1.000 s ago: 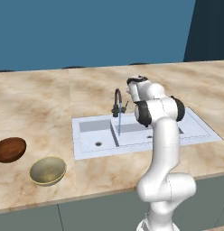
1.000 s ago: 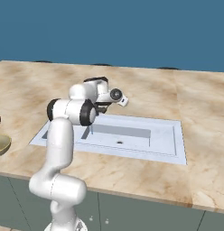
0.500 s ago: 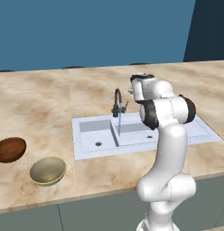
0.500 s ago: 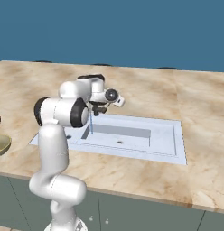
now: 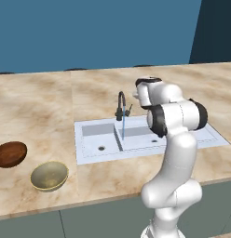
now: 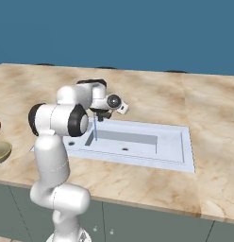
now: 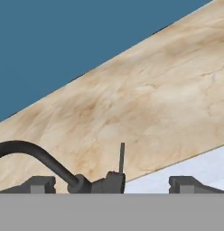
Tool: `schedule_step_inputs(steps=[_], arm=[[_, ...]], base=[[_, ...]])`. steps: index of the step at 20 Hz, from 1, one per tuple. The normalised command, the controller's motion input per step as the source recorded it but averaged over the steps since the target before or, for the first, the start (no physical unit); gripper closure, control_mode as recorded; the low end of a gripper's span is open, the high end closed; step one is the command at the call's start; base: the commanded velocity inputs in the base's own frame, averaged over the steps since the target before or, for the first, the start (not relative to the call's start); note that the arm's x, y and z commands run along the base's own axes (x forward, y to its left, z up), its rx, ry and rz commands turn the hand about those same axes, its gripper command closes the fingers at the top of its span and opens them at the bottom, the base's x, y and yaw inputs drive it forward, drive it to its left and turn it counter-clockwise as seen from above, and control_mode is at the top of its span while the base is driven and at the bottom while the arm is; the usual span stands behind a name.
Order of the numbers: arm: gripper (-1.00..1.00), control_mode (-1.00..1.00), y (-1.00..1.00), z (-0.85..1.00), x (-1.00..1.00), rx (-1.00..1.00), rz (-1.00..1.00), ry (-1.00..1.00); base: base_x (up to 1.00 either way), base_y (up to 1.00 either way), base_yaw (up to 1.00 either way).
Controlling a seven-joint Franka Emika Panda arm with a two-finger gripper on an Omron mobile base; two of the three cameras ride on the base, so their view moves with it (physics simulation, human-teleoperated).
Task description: Rinse each bowl for a few seconds and place them down in the sink or on the counter.
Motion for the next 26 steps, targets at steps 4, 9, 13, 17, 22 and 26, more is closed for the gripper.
schedule_step_inputs(steps=[4,9,13,17,22,26], arm=[[-1.00,-1.00,0.05,0.49,-0.03,0.05,0.00,0.10],[-1.00,-1.00,0.03,0.61,-0.07,0.03,0.02,0.01],[-1.00,-1.00,0.10,0.50,-0.19,0.02,0.06,0.02],[-1.00,-1.00,0.17,0.32,-0.36,0.00,0.04,0.00],[-1.00,-1.00,0.16,0.20,-0.28,0.03,0.02,0.10],[-1.00,-1.00,0.21,0.03,-0.24,0.06,0.00,0.18]], base=[[0.00,0.00,0.00],[0.00,0.00,0.00],[0.00,0.00,0.00],[0.00,0.00,0.00],[0.00,0.00,0.00],[0.00,0.00,0.00]])
